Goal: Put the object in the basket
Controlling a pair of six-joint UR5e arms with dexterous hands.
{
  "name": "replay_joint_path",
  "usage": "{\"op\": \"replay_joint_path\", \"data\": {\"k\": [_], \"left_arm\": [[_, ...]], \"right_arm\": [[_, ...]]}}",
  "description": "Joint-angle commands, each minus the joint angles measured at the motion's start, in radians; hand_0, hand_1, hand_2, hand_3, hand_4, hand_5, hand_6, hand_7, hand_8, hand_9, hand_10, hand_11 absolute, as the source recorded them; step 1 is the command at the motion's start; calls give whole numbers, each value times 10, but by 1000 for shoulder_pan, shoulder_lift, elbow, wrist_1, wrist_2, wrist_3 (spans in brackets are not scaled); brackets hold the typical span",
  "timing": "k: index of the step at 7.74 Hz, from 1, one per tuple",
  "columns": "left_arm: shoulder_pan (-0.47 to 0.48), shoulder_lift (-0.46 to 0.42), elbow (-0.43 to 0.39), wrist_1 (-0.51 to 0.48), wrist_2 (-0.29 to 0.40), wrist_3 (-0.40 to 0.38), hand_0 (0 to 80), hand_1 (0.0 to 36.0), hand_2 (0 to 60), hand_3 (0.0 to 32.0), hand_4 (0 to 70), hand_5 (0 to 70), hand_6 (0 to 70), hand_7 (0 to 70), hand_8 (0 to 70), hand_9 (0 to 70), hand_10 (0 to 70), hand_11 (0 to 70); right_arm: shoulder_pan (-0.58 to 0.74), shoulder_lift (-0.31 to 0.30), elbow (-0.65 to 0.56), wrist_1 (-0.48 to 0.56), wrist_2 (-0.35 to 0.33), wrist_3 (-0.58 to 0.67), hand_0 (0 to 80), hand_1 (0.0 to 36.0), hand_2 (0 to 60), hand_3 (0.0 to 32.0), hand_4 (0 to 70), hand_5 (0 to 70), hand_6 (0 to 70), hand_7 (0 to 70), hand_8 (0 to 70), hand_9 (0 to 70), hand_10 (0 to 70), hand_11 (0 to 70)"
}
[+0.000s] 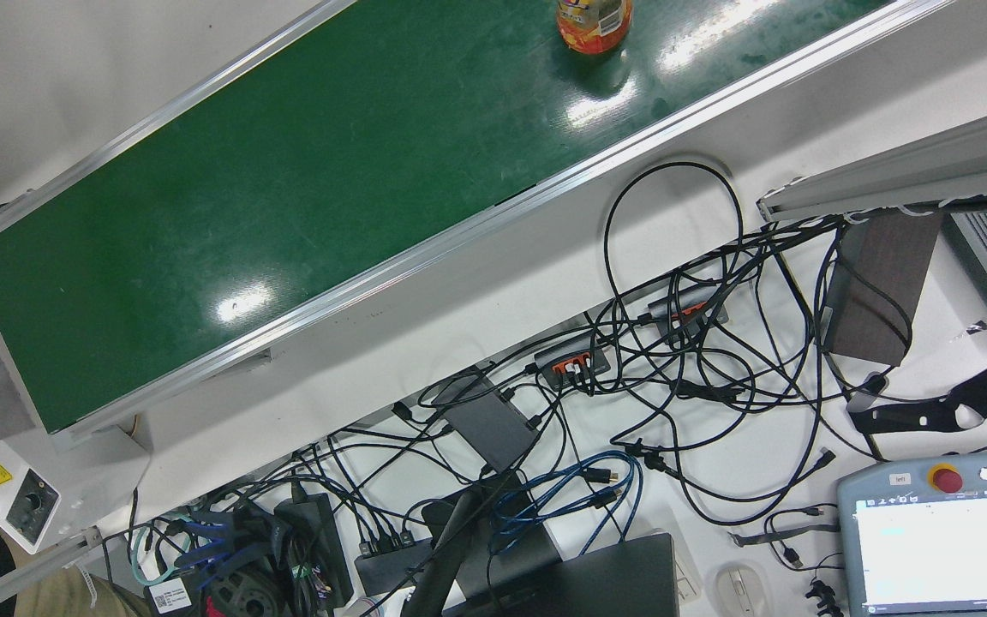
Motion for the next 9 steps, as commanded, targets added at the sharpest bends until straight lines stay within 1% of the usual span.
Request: {"op": "replay_joint_path", "data": {"k": [1,3,5,9], "left_arm": [[2,-2,0,0,0,2,543,78,0,10,147,143,11,0,72,79,61,102],[4,-2,0,0,-2,5,548,83,0,4,153,132,15,0,68,75,60,101],[4,-2,0,0,-2,5,552,87,0,6,154,127,16,0,70,76,57,97],[4,-2,0,0,-2,5,546,80,0,10,148,132,12,0,69,76,57,97]], "right_arm": [[0,0,0,0,0,0,0,0,0,0,0,0,0,0,0,0,0,0],[-1,0,0,-2,0,0,0,0,0,0,0,0,0,0,0,0,0,0],[-1,0,0,0,0,0,0,0,0,0,0,0,0,0,0,0,0,0],[-1,0,-2,0,0,0,0,0,0,0,0,0,0,0,0,0,0,0]]}}
